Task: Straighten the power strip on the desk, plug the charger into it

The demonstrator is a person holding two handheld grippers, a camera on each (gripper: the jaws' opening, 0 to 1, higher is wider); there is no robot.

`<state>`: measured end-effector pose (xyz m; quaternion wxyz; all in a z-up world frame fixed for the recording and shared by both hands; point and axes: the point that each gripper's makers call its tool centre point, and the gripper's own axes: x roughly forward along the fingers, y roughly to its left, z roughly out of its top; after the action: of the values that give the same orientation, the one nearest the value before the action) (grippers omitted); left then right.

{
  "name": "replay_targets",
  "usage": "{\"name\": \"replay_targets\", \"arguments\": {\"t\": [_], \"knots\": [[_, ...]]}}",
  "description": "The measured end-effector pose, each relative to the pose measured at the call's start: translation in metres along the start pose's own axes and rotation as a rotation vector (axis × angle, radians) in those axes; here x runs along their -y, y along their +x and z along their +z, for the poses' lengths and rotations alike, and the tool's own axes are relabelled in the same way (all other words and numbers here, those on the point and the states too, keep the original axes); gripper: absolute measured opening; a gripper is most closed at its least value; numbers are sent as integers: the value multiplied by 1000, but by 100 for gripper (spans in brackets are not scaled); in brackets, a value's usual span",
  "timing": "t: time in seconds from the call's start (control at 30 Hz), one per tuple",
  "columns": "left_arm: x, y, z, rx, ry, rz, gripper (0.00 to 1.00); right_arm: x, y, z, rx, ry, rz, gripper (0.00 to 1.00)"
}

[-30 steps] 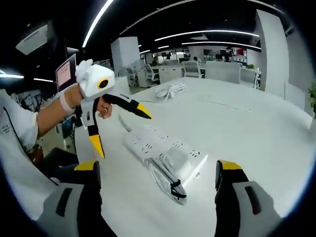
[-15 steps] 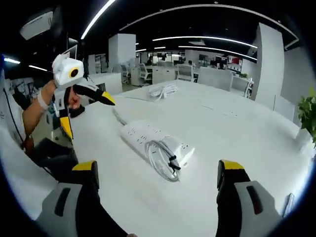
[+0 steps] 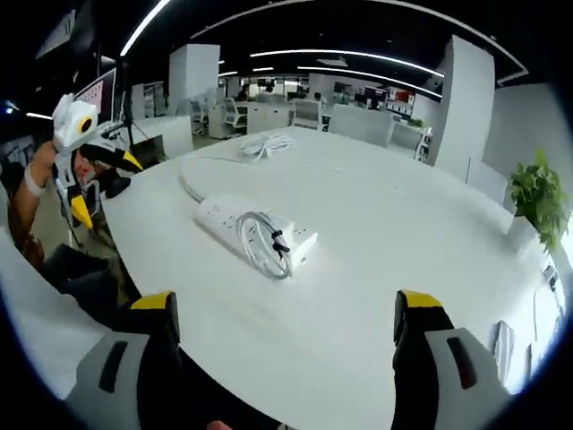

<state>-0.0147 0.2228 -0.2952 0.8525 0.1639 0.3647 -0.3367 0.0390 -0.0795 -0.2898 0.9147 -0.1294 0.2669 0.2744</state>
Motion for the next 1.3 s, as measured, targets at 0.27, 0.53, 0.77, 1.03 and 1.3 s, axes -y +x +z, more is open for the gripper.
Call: {"name": "replay_targets", "arguments": {"t": [0.27,0.53,0.77,1.03,1.3], "knots": [[3,-4,-28,-38,-102,21,96,2,-12,-14,30,84,-20,97],[5,-16,-29,-22,-117,49,96,0,-18,-10,80,186,-2,97],[4,-21,-30,-25,-109,70,96,-6,-16,-3,104,192,13,96],[14,-15,-24,-8,-104,39,96,-15,-15,4,125,203,32,95],[19,-6,-21,-8,-89,21,96,-14,-14,4,130,222,34,95]]}}
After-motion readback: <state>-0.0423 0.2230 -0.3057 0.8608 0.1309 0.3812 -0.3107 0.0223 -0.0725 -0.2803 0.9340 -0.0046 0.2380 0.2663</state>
